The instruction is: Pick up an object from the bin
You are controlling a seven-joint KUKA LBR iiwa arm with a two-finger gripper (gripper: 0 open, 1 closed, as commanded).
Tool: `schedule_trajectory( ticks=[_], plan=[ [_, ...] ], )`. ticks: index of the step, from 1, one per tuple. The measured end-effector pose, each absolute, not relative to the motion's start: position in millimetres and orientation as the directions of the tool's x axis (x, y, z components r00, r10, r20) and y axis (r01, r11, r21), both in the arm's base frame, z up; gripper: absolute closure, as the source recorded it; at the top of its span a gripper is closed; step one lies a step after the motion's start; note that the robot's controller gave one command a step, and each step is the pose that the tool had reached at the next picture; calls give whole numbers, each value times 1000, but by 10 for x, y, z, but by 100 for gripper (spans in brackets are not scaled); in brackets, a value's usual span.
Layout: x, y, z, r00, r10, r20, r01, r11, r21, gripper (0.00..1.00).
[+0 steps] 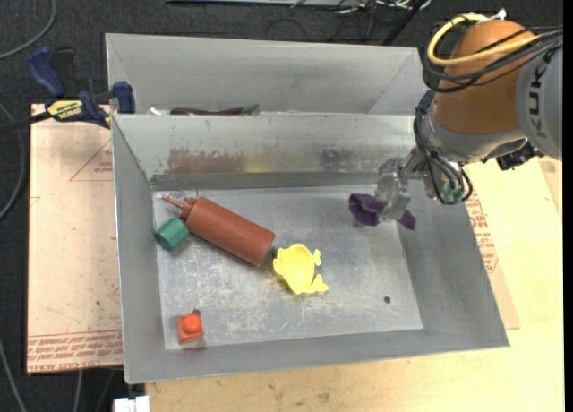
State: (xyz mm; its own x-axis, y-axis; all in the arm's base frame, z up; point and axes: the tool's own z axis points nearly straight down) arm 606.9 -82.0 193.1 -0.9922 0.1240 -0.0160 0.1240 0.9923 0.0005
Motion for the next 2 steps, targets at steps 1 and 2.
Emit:
schedule_trajectory(
  ticks=[1, 2],
  plan=[
    [6046, -723, 1904, -996, 82, -17, 82, 997, -2, 100],
    [6049, -630, 2179, -1000, 15, -7, 15, 1000, 2, 100]
  ],
)
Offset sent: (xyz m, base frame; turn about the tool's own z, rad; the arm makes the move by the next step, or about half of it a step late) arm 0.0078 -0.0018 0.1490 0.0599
